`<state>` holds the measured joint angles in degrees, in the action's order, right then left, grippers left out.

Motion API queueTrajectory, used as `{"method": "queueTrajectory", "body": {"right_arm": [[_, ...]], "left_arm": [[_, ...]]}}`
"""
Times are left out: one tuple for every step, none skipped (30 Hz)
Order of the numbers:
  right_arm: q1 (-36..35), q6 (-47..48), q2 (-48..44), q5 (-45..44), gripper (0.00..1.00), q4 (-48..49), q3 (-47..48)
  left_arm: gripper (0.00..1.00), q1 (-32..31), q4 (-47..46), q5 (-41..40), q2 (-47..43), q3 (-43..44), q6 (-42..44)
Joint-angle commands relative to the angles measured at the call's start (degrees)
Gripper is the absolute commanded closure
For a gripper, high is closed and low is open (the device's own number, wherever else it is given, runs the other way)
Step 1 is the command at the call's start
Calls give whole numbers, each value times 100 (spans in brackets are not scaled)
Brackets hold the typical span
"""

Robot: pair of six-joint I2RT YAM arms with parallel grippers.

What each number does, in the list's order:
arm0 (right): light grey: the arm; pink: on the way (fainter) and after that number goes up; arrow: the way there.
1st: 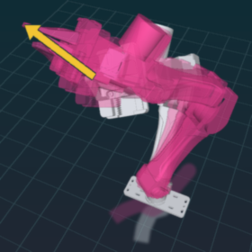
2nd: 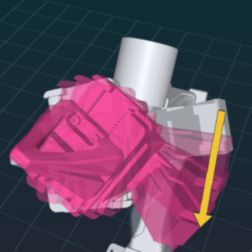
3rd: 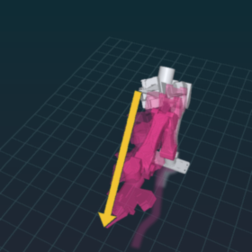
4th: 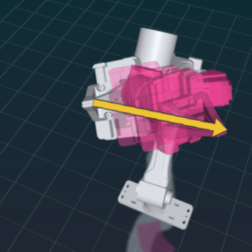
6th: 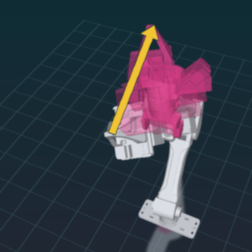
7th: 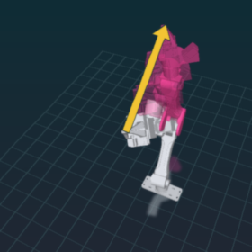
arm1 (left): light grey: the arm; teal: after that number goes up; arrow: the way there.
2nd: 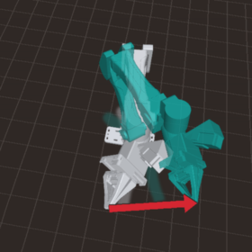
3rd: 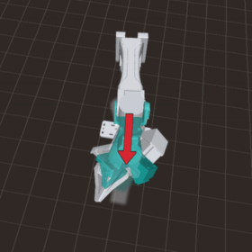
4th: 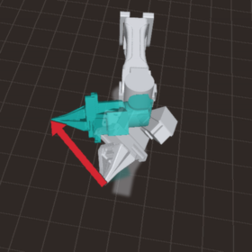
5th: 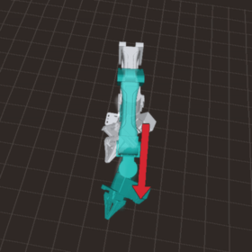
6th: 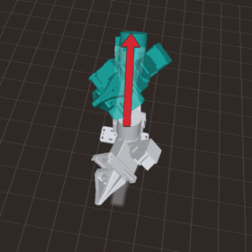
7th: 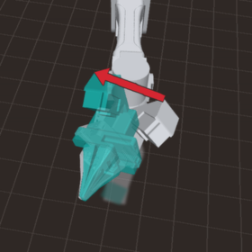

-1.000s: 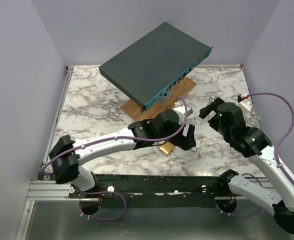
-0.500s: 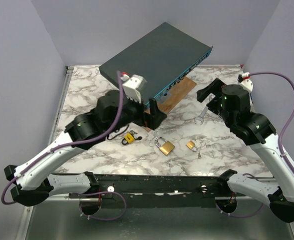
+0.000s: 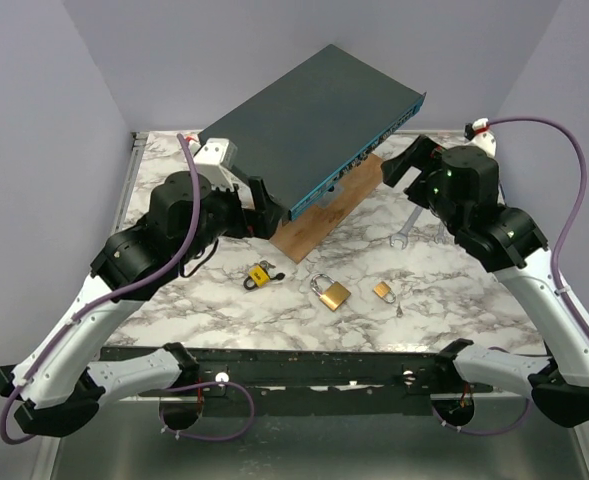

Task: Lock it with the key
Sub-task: Reset both arms

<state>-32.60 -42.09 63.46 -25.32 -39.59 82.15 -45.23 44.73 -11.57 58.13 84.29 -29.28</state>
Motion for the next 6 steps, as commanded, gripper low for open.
{"method": "queueTrajectory", "body": {"right_arm": [[16,176,60,228,0,154,159],[17,187,61,262,0,160,164],[17,192,69,275,0,162,172],[15,205,76,279,0,163,182],[16,214,85,274,0,160,192],[17,224,92,274,0,158,216]], "left_arm": [[2,143,110,-194,-173,-76,-45],[1,163,106,-196,-196,-77,-43],[1,170,90,-195,-212,-79,-34],[2,173,80,-196,-223,-82,-34],[2,181,92,-194,-223,-72,-34],[2,188,118,-192,-215,-51,-42]]}}
